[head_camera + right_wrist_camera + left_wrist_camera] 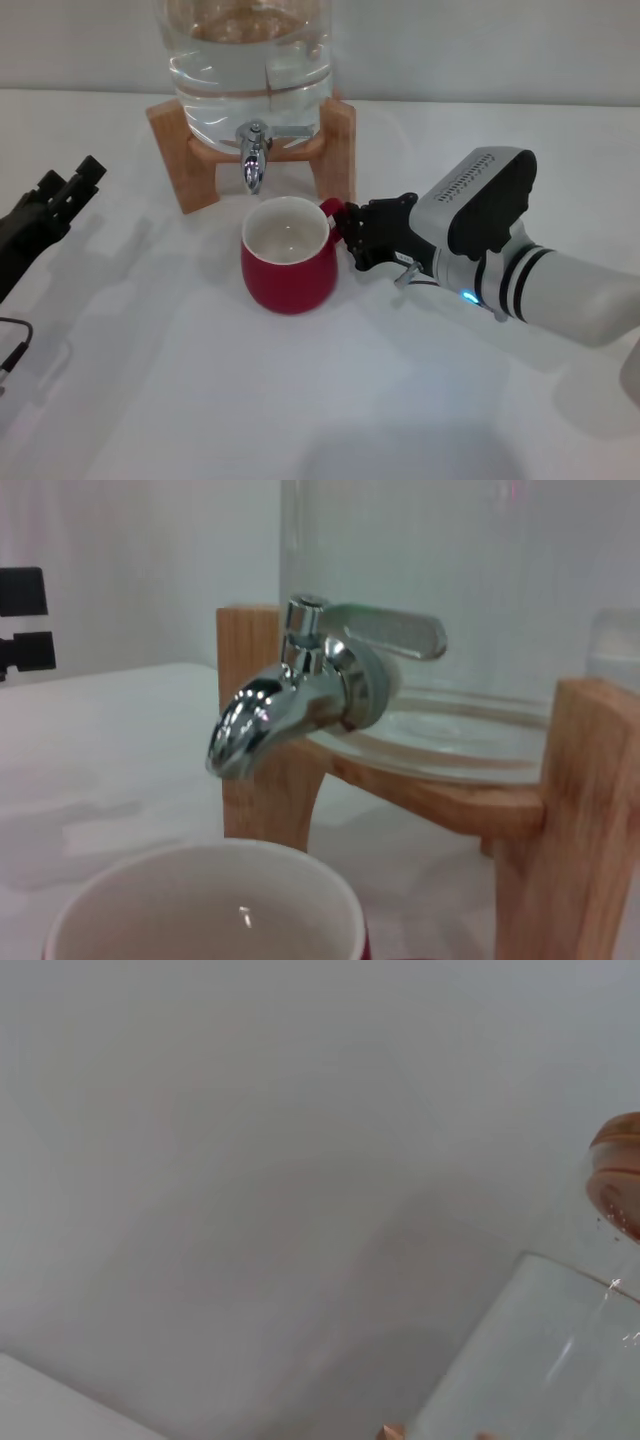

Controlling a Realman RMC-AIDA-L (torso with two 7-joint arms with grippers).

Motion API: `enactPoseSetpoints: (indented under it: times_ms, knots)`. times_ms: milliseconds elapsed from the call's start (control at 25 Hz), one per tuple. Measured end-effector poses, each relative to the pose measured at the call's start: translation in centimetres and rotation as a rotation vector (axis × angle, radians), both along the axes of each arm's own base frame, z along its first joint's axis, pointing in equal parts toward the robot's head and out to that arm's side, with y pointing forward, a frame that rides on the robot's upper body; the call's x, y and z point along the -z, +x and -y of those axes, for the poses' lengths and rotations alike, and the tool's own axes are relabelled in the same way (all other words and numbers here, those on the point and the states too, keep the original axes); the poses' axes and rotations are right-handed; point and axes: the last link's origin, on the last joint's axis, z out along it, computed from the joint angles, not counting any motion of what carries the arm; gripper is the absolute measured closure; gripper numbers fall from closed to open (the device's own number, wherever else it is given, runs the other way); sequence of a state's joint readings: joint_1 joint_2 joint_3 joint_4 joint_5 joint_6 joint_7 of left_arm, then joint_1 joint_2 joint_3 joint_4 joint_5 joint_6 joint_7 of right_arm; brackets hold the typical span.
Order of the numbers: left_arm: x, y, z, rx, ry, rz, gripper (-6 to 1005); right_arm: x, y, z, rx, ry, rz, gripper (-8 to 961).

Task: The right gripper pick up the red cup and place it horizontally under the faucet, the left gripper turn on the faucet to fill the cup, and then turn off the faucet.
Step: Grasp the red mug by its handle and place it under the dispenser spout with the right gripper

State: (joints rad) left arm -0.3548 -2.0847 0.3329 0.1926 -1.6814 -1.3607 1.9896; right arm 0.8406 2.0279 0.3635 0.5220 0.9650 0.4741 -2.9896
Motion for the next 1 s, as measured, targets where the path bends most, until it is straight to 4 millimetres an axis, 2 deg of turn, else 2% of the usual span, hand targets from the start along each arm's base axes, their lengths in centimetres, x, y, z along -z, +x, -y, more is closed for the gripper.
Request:
enactPoseSetpoints:
  times_ms: [1000]
  knots:
    - [-0.06, -0.15, 0.01, -0.008, 0.002, 0.0, 155, 0.32, -0.65, -0.04, -0.014, -0.016, 0.016, 862]
